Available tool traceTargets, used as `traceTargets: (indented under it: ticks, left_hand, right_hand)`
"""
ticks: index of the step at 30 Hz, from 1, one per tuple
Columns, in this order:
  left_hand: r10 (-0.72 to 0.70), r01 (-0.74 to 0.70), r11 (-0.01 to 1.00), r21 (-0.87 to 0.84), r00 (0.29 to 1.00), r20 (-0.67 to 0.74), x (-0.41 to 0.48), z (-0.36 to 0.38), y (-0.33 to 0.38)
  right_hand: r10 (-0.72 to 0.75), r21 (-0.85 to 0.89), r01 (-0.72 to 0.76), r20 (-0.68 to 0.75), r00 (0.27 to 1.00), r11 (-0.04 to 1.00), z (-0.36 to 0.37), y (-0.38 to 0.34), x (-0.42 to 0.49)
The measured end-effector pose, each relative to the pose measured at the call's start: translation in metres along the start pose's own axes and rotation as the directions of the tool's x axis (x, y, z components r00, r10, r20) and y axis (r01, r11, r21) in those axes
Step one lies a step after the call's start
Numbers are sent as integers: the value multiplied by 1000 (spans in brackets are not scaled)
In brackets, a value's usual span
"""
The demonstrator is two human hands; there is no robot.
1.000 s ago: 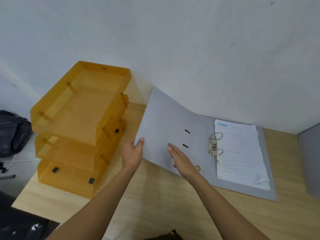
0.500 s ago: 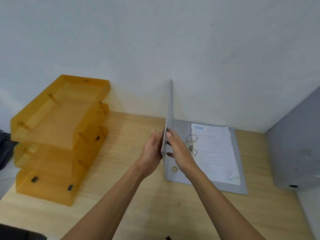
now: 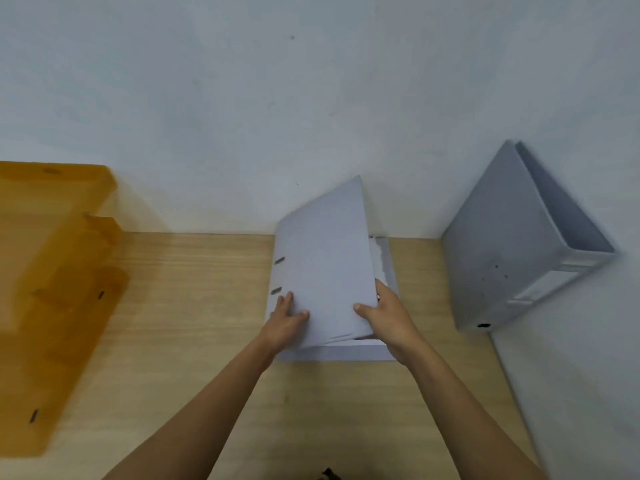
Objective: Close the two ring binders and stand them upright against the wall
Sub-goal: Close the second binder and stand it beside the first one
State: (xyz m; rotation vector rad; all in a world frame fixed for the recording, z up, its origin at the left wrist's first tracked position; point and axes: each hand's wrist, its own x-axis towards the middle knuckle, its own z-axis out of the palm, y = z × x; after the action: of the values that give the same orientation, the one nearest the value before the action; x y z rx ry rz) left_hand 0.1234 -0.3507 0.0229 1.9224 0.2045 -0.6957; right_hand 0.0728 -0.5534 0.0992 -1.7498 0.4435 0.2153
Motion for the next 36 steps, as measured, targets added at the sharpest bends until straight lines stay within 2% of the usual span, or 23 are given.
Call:
traceTargets:
  ticks: [3,5,9,13,17,21,23,27,30,34,36]
  left_hand:
    - [-15,1,996,-84,988,-156,6,11,-8]
    - [-20,-3,995,-104,975,-221,9,16,-15]
    - [-50,31,989,-147,990,-132,5,30,-30]
    - [-28,14,997,-75,980,-196,3,44,-38]
    - [-14,13,1000,-7,976,-216,4,49,-38]
    - [-50,54,998,16,974,-219,5,48,-37]
    - [-72,78,997,14,968,-239,4,48,-38]
    - [-33,55,994,92,975,-219,2,53,-42]
    - [-42,57,996,72,981,-189,4,49,-43]
    - [-204,180,973,-144,962,-180,9,45,-35]
    - [-308,255,913,-319,942,-130,9,43,-27]
  right_hand:
    - [84,109,-91,65,994,990,-31,30,-4]
    - [143,109,-151,73,987,983,-48,54,-7]
    - [241,-15,-242,-63,969,970,-72,106,-13]
    - [312,-153,-321,-83,947,935,-77,138,-12]
    - [220,-396,-267,-161,962,878,-70,145,1]
    - [57,-597,-50,-6,998,800,-52,141,15]
    - [83,-638,-7,89,993,770,-41,140,21]
    - [258,-620,-80,204,944,781,-29,146,22]
    - [271,-596,-86,228,935,798,-33,150,19]
    - [284,-492,-134,243,928,860,-40,147,19]
    - [283,-419,-171,222,933,892,-41,144,16]
